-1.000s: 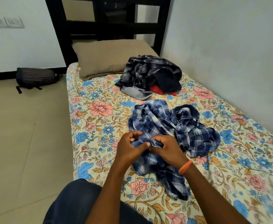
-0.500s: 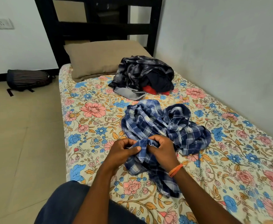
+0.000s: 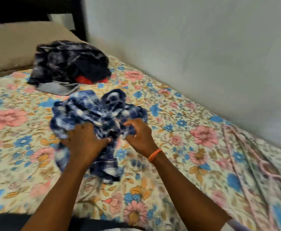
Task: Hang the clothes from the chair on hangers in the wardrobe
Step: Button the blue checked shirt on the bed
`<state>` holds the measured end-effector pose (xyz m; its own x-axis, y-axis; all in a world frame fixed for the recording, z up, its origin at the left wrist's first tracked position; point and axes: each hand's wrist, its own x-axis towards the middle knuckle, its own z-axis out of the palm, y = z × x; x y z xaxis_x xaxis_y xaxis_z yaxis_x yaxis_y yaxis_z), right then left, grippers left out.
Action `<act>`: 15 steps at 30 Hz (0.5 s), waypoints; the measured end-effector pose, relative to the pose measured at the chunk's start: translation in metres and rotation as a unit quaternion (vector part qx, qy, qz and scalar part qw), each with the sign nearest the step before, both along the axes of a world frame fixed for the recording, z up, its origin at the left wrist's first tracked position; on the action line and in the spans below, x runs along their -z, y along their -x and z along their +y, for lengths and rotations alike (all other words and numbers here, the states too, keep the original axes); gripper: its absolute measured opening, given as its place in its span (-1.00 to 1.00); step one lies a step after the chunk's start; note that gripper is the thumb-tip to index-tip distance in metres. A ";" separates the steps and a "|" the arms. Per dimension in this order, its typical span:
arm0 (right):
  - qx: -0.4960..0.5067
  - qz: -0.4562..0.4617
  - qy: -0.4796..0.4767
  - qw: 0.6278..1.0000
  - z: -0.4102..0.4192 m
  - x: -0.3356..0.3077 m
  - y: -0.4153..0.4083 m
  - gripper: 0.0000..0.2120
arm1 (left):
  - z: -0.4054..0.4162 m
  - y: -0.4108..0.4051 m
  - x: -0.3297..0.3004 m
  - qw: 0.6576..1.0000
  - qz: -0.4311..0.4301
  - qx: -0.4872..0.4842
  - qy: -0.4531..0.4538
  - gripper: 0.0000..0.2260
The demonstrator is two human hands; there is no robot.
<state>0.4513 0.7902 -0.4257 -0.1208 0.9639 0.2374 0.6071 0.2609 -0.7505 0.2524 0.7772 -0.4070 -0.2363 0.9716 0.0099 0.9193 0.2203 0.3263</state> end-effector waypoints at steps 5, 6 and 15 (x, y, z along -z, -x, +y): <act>0.229 -0.042 0.001 0.973 -0.006 0.021 -0.121 -0.73 | -0.005 -0.128 -0.011 0.979 0.026 0.197 -0.044 -0.51; 0.273 -0.076 0.010 0.959 -0.011 0.025 -0.148 -0.73 | -0.009 -0.151 -0.009 0.973 -0.002 0.230 -0.022 -0.53; 0.472 -0.292 0.167 0.815 -0.069 0.045 -0.292 -0.68 | -0.040 -0.239 0.039 0.887 -0.113 0.408 0.186 -0.73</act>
